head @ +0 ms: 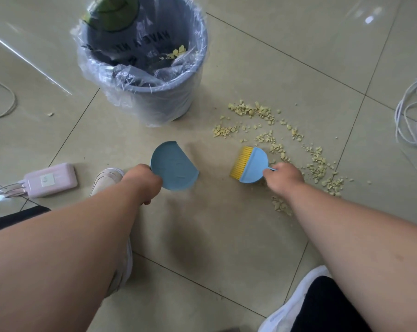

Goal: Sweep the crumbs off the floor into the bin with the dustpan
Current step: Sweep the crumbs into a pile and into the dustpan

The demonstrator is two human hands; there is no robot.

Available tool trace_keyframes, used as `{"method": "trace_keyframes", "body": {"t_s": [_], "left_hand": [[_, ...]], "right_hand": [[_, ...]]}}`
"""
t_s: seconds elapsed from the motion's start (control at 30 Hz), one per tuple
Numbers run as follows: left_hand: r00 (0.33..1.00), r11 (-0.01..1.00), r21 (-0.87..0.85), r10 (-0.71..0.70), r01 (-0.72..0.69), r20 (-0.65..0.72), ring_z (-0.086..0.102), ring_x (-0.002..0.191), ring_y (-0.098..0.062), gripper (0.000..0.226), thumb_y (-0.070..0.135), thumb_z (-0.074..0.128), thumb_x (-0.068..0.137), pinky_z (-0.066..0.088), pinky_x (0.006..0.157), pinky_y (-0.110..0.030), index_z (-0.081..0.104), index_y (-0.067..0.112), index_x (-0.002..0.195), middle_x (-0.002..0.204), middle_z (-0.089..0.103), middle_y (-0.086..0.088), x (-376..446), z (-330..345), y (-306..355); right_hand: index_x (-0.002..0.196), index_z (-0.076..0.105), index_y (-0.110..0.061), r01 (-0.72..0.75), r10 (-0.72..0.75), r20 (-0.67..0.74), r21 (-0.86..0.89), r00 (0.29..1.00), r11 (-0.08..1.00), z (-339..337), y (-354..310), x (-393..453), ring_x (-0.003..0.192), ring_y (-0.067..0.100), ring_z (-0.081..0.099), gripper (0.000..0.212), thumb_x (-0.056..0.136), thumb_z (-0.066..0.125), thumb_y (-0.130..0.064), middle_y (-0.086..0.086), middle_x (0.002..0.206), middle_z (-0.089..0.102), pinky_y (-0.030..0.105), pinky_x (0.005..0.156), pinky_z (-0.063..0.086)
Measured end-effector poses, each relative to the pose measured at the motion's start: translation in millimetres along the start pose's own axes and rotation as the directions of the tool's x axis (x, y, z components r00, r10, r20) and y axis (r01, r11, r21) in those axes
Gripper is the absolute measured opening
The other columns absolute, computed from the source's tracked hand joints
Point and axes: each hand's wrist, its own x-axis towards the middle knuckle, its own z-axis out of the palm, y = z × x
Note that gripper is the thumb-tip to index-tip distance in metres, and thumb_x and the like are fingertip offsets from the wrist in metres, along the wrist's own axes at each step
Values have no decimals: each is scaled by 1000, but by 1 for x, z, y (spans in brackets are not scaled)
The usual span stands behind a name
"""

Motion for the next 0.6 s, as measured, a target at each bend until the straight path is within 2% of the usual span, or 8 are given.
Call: {"method": "trace_keyframes", "body": {"t_s": [0.1, 0.2, 0.33, 0.4, 0.5, 0.6], "left_hand": [[1000, 1000, -5, -3, 3, -1, 65, 47, -33, 21, 14, 44, 87, 53, 51, -31, 63, 6, 94, 67, 69, -19, -1, 0, 4], [1000, 1000, 6, -4, 4, 6, 63, 46, -31, 19, 14, 44, 89, 50, 49, -27, 61, 8, 94, 65, 69, -19, -4, 0, 9], [1000, 1000, -6, 14, -14, 14, 63, 47, -31, 17, 16, 44, 89, 49, 48, -28, 60, 11, 94, 69, 69, -19, -6, 1, 13], [1000, 999, -40, 28, -28, 9, 62, 46, -30, 17, 17, 45, 89, 48, 47, -28, 60, 10, 92, 69, 68, -17, -6, 1, 13], [999, 979, -198, 52, -47, 18, 55, 46, -29, 21, 15, 47, 91, 43, 48, -30, 61, 1, 93, 68, 61, -15, -7, 3, 14], [999, 953, -303, 36, -30, 16, 53, 44, -26, 23, 16, 50, 91, 39, 47, -27, 62, -3, 93, 67, 59, -15, -8, 2, 19]], "right_hand": [[81, 63, -8, -101, 101, 1, -4, 995, 995, -14, 27, 0, 68, 23, 55, 32, 91, 55, -37, 12, 85, 65, 27, 54, 35], [87, 66, -7, -161, 162, -12, 85, 987, 983, -21, 30, -2, 70, 24, 57, 33, 90, 57, -39, 11, 88, 66, 28, 57, 39], [99, 68, -11, -104, 114, -31, 232, 993, 967, -22, 4, -4, 88, 30, 64, 36, 86, 58, -43, 7, 96, 68, 32, 73, 49], [98, 71, -12, -37, 48, -31, 283, 998, 958, -18, -16, -6, 86, 27, 66, 34, 87, 59, -42, 5, 93, 70, 34, 76, 53], [92, 71, -15, 47, -47, -6, 333, 999, 942, -4, -48, -9, 77, 21, 63, 27, 89, 60, -39, 2, 87, 69, 28, 64, 46], [85, 65, -15, 61, -73, 13, 410, 997, 910, 16, -77, -10, 69, 20, 57, 24, 89, 59, -37, 3, 81, 65, 27, 57, 39]]}}
